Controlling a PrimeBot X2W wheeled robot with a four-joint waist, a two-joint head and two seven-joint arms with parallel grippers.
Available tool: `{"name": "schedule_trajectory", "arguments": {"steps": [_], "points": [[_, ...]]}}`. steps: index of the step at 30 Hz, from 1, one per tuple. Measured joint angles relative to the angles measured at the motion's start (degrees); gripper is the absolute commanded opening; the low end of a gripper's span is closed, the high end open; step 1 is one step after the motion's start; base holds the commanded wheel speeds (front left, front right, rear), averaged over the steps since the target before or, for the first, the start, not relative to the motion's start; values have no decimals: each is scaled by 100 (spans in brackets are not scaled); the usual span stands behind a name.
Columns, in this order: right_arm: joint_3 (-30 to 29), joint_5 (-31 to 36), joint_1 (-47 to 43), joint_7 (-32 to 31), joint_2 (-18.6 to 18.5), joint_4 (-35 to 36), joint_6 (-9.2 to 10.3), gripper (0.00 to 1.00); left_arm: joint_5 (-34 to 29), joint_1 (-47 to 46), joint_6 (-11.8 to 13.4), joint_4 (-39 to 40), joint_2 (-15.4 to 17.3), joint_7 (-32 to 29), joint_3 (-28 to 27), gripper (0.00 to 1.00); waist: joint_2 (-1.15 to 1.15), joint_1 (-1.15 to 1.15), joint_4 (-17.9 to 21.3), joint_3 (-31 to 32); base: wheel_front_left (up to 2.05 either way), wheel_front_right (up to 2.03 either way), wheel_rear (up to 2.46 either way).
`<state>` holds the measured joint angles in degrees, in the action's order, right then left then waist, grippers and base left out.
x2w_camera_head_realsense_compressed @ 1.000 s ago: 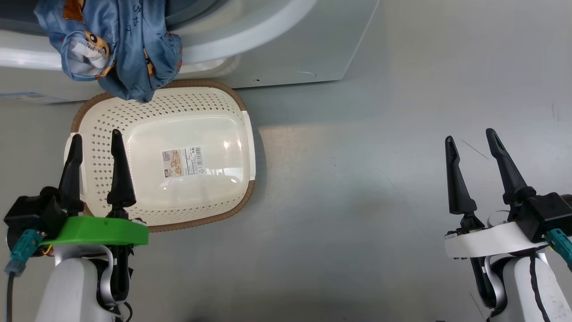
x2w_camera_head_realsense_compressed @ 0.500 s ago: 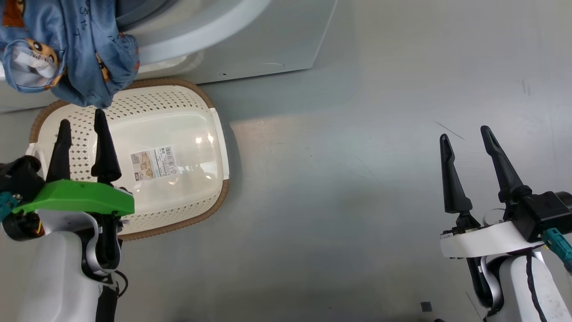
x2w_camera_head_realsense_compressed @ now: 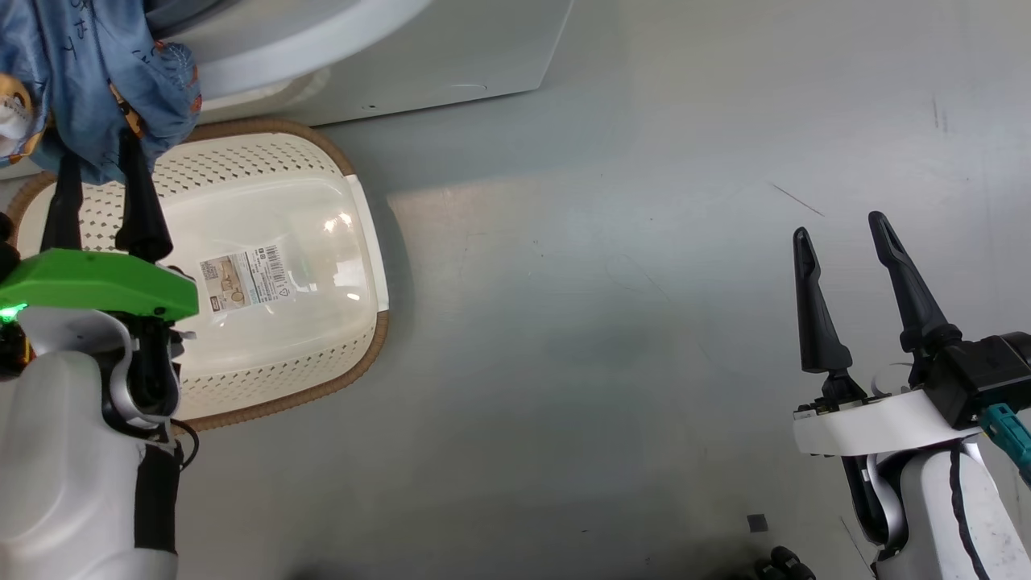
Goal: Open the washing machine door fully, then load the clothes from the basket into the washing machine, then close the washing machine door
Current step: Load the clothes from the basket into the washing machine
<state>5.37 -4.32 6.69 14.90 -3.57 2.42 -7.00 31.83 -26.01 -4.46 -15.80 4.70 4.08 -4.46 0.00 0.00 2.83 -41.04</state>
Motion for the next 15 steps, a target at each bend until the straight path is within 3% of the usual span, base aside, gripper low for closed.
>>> {"name": "schedule_trajectory", "arguments": {"steps": [15], "points": [[65, 52, 104, 0, 7, 8, -1, 100, 74, -882, 14, -501, 189, 162, -297, 100, 0, 0, 148, -244, 0, 0, 0]]}}
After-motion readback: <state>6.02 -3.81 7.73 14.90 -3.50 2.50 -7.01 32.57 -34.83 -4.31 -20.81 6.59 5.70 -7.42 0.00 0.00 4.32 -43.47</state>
